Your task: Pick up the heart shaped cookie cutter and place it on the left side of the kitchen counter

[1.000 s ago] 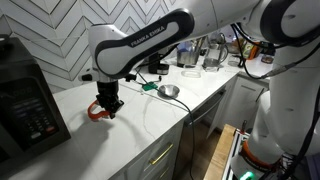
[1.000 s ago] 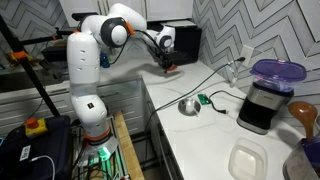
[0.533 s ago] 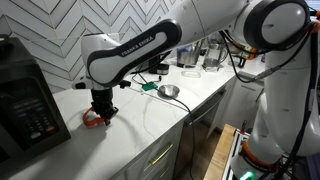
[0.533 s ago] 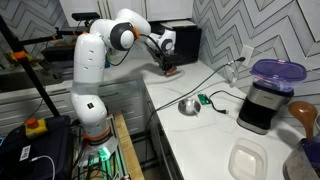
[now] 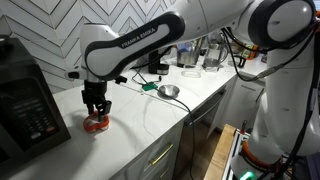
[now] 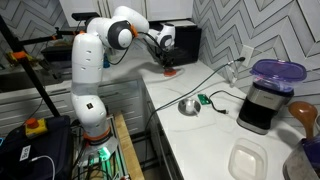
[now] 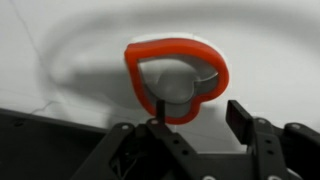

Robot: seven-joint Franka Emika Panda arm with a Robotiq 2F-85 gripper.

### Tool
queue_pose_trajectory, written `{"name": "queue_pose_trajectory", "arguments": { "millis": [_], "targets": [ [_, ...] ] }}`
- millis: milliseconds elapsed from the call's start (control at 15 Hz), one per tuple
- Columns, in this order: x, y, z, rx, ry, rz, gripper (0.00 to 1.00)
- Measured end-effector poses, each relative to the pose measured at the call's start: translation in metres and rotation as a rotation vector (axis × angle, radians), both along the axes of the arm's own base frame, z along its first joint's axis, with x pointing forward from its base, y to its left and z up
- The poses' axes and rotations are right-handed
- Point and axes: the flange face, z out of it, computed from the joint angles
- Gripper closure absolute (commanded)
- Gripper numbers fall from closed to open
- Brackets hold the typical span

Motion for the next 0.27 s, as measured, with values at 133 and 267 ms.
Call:
{"name": "queue_pose_trajectory", "arguments": {
  "millis": [133,267],
  "targets": [
    [-0.006,-0.006,0.036,0.055,-0.093,-0.027,0.00],
    [-0.018,-0.023,0.074,0.118,-0.201,-0.076,0.00]
  ]
}}
